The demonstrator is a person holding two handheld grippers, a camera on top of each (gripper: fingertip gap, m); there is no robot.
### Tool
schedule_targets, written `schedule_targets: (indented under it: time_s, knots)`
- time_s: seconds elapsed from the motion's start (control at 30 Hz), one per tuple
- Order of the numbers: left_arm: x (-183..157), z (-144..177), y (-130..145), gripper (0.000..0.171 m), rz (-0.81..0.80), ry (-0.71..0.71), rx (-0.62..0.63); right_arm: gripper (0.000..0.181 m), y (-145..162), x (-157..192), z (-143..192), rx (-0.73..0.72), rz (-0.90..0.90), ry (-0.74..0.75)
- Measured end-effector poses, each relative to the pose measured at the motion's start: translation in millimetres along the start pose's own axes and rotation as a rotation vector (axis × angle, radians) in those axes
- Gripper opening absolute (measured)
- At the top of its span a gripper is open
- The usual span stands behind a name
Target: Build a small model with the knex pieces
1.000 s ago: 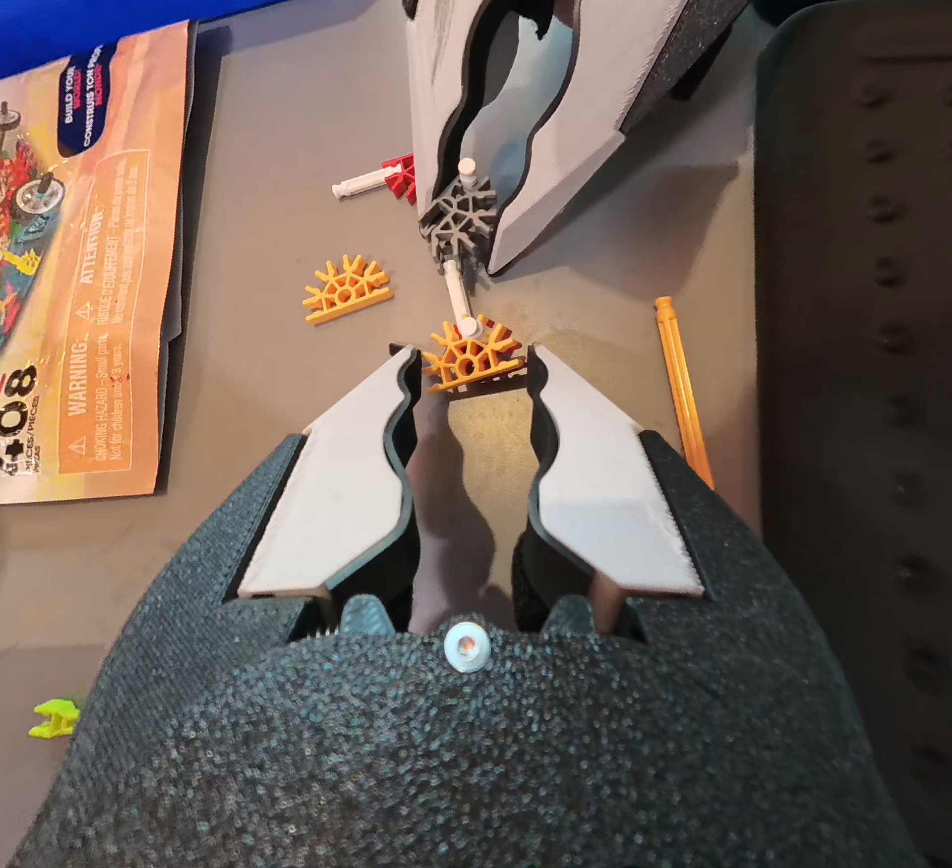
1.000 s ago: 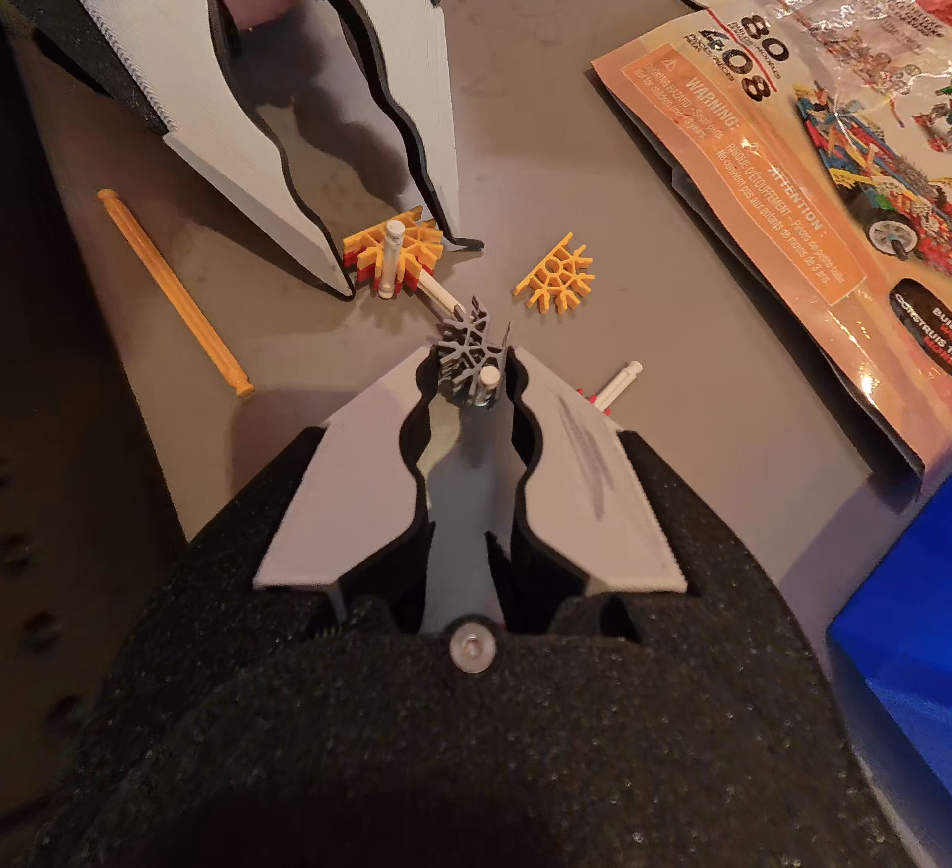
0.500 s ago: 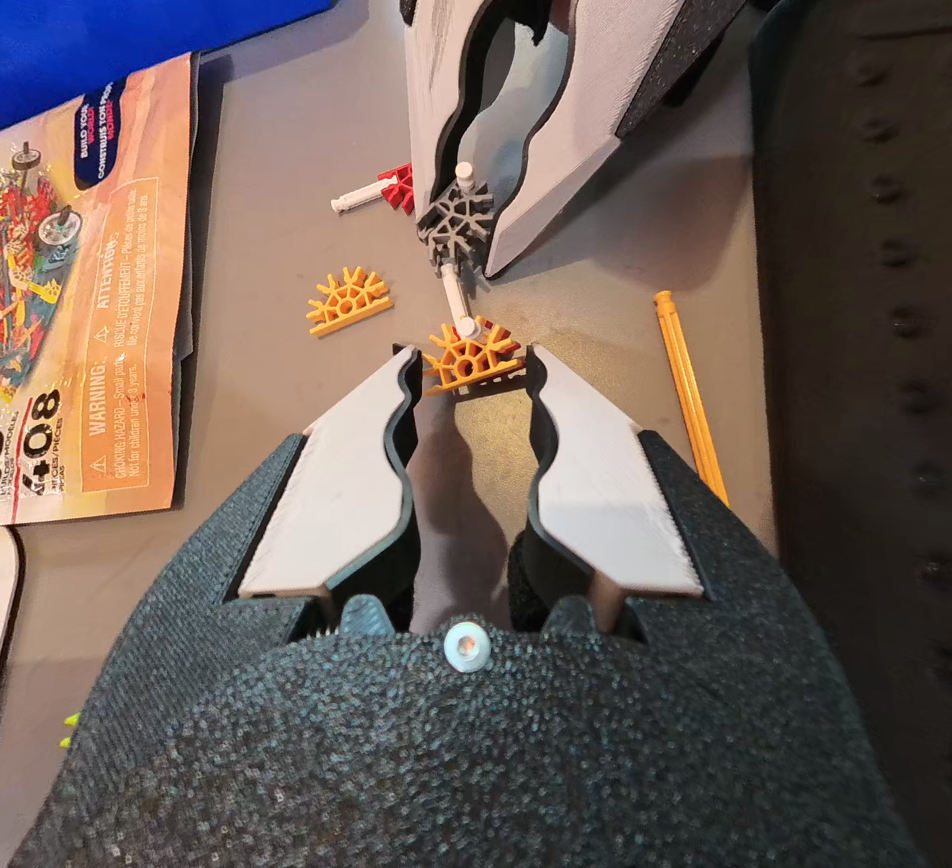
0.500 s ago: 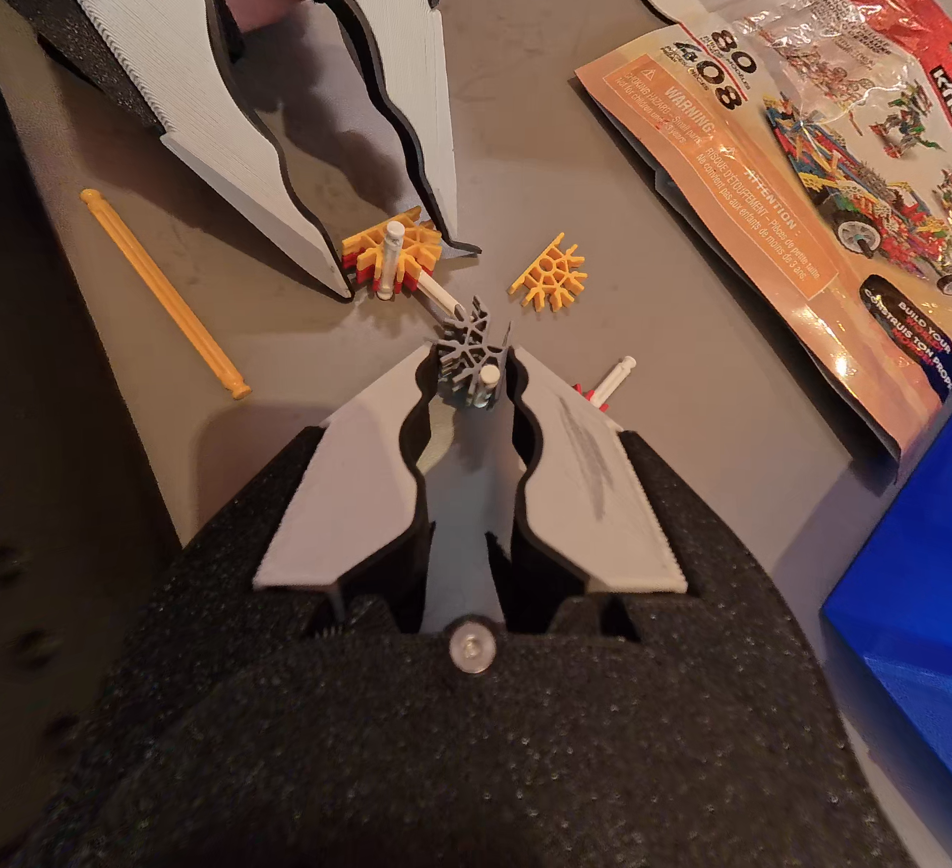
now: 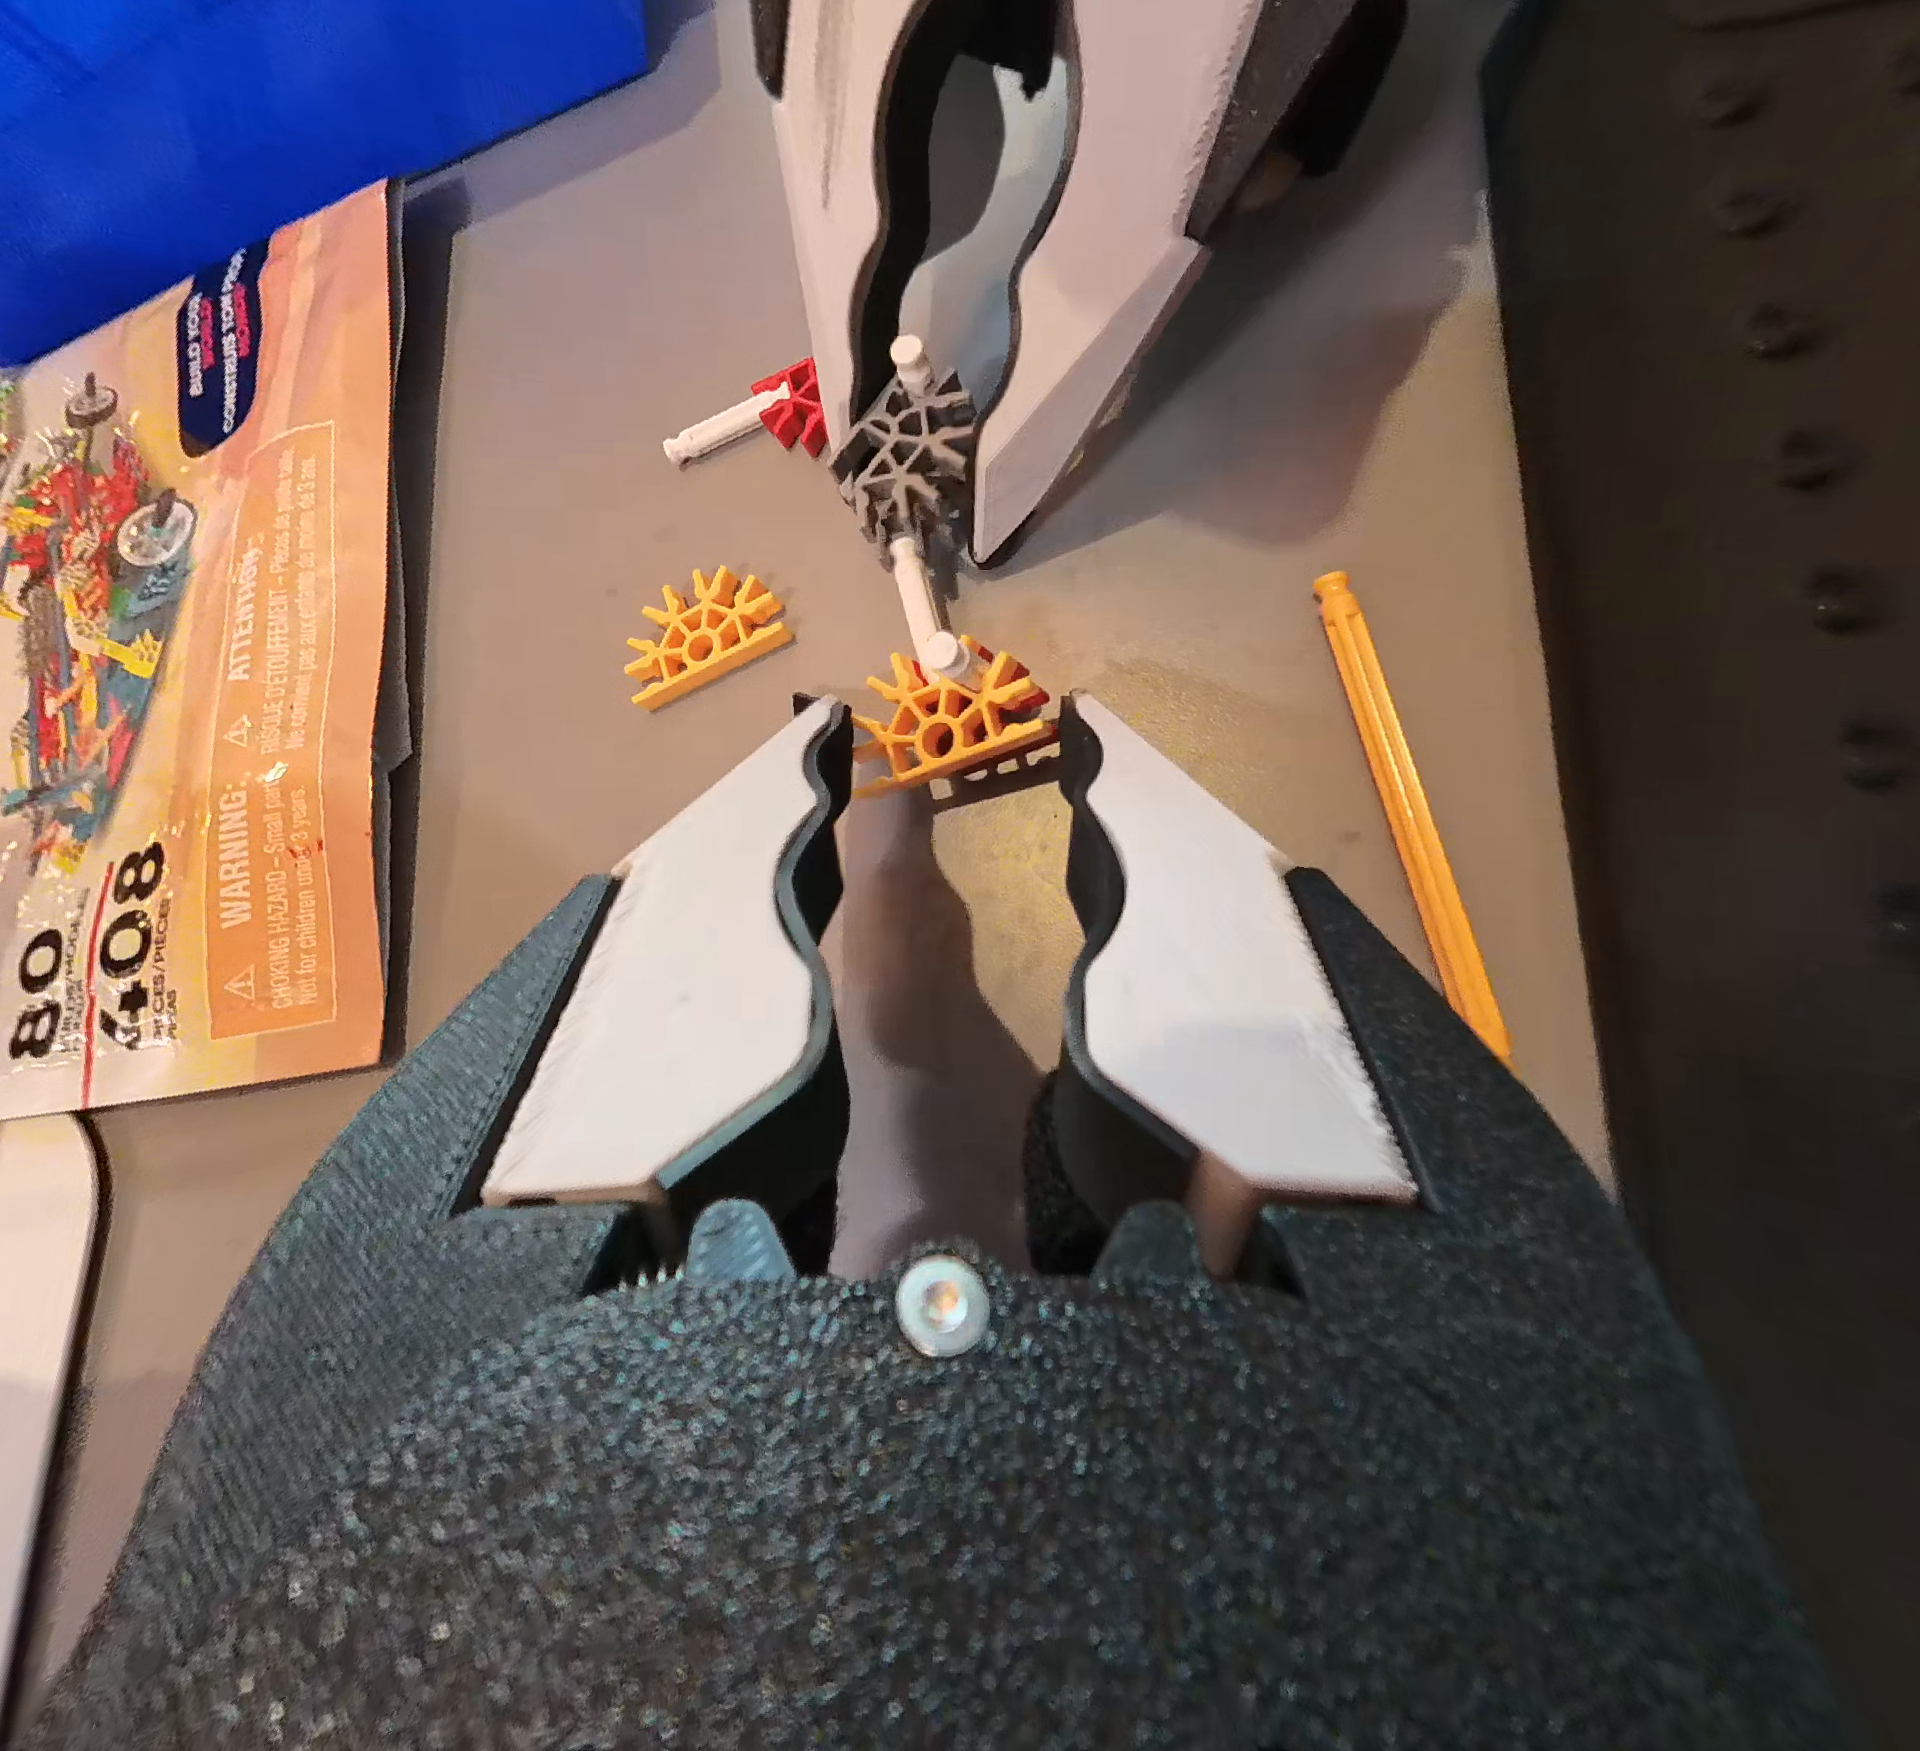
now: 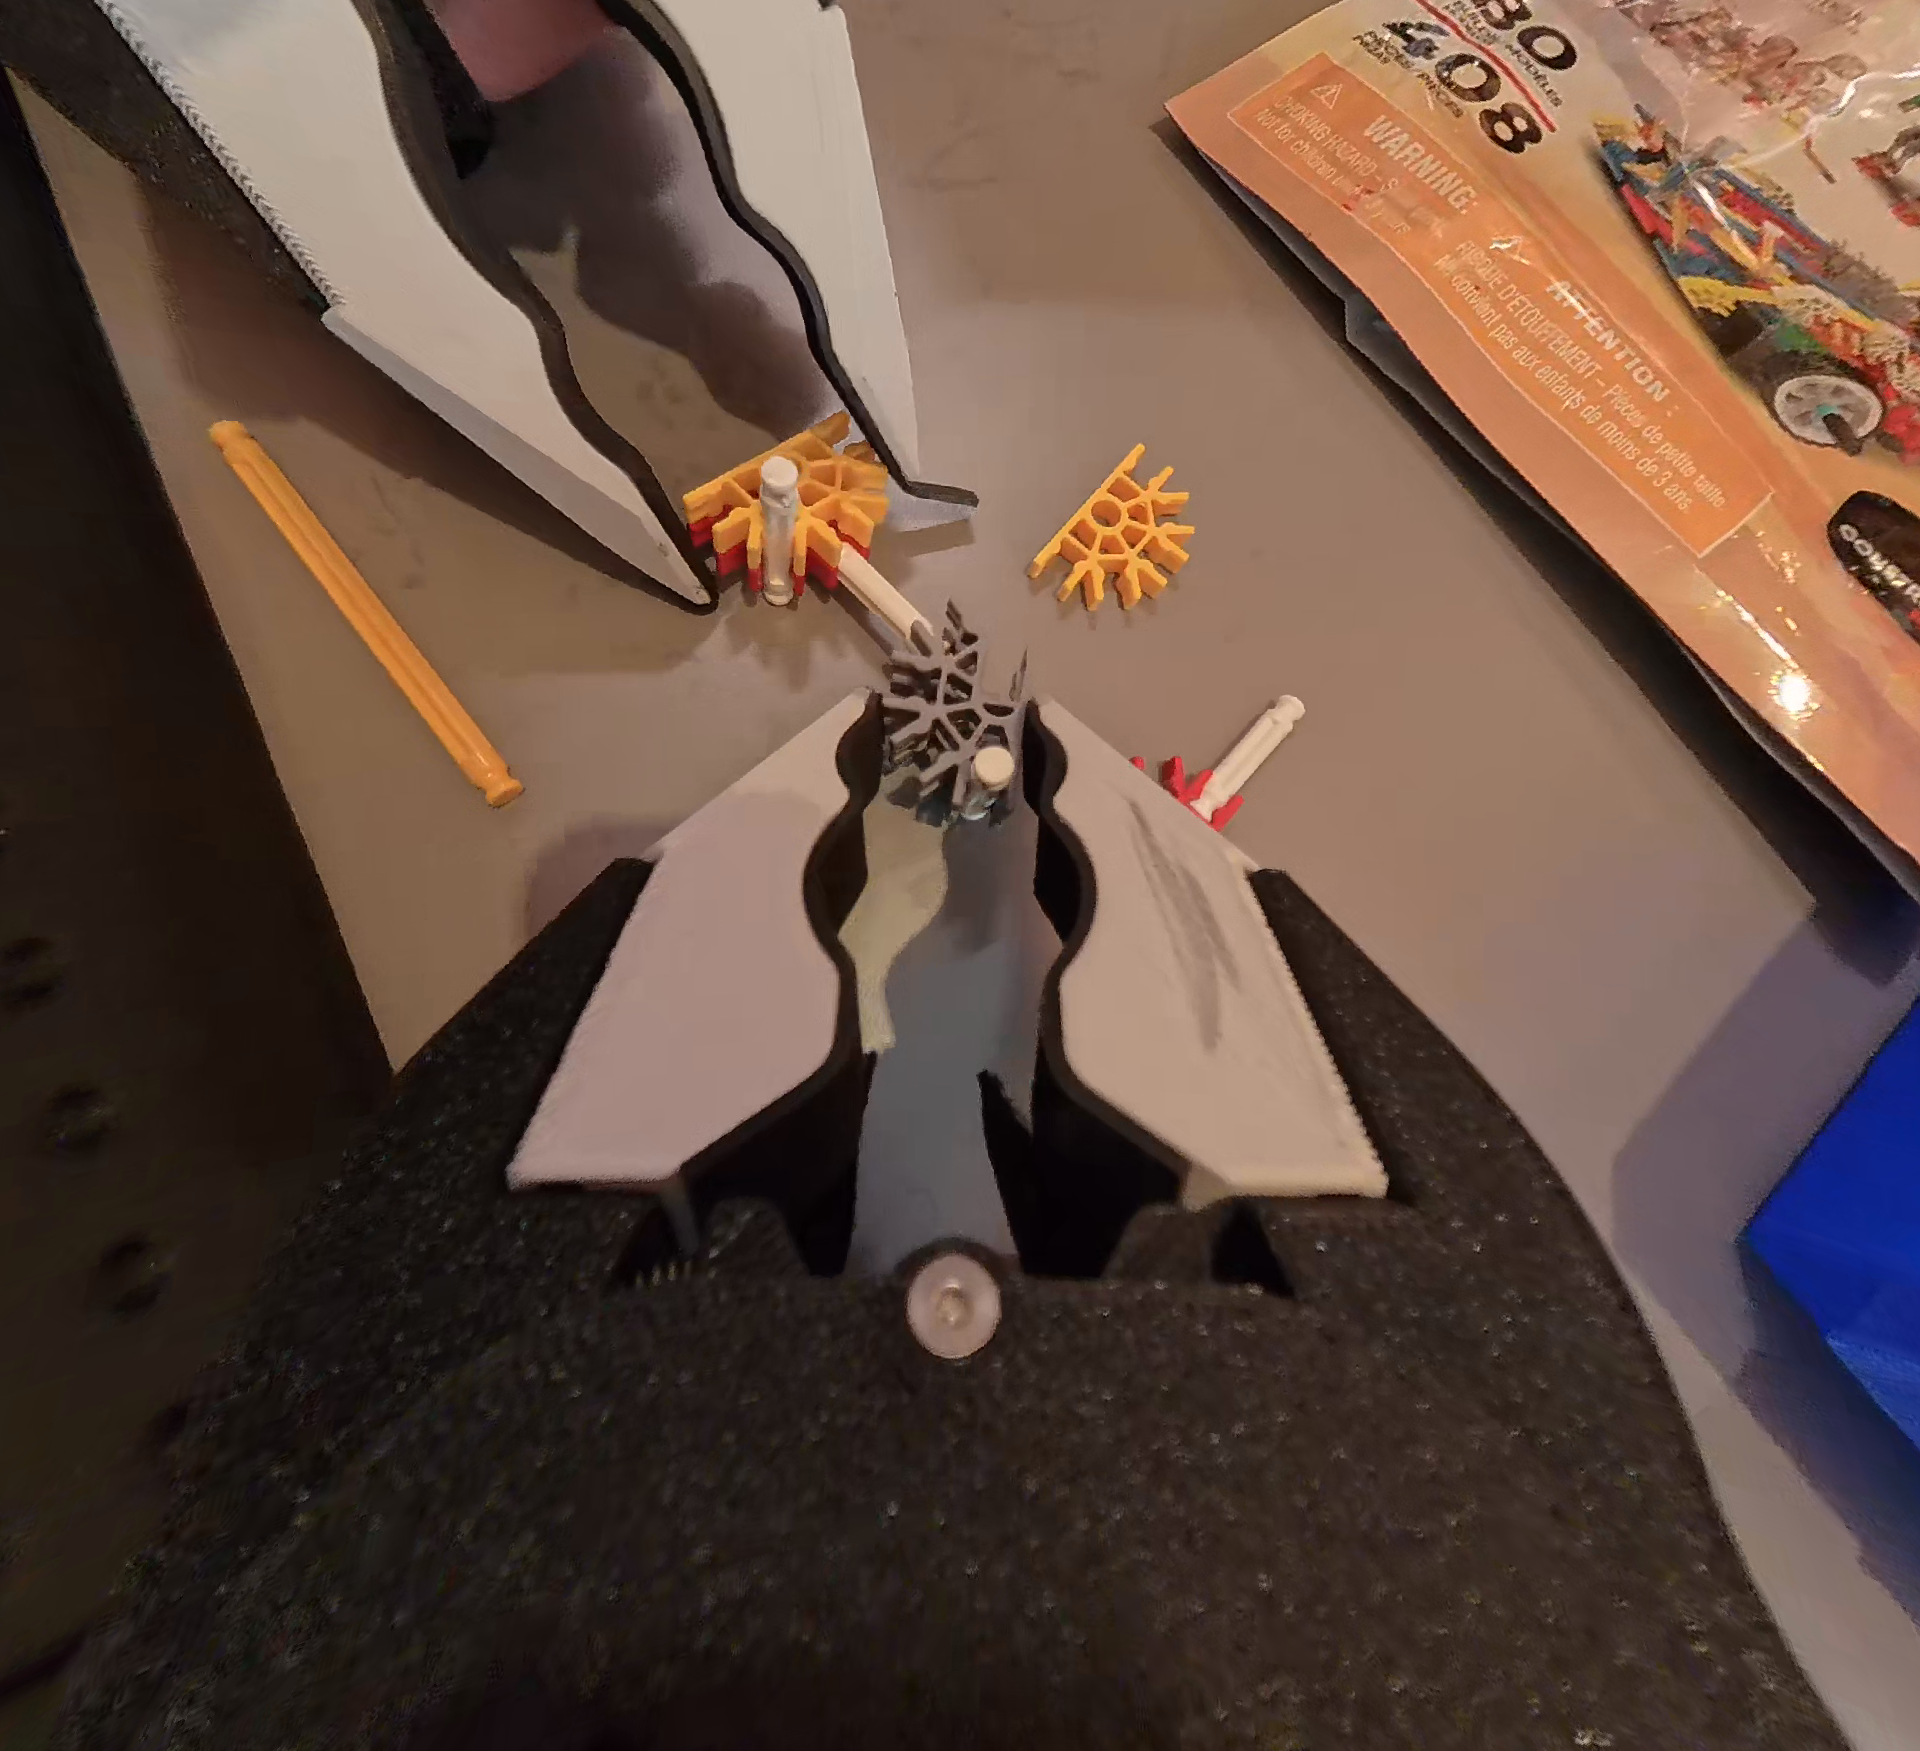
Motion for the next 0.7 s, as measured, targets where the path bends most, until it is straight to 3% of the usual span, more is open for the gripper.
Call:
schedule_targets:
  time_s: [0.5, 0.7]
  knots:
    - [-2.2, 0.2, 0.0, 0.038, -0.084, -0.030, -0.029, 0.023, -1.1, -4.6, -2.5, 0.030, -0.034, -0.102]
    - [-3.3, 0.1, 0.0, 0.038, -0.082, -0.034, -0.025, 0.023, -0.7, -1.7, -2.8, 0.020, -0.011, -0.072]
Point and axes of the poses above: each gripper's, where its closed fingertips meet, z back along the fingers, y out of its underside, x = y × z across the jaws, the point moved 7 cm from there along z, back along the fingers, and after that the axes turned 14 degrees about -z, right-handed, at the moved point
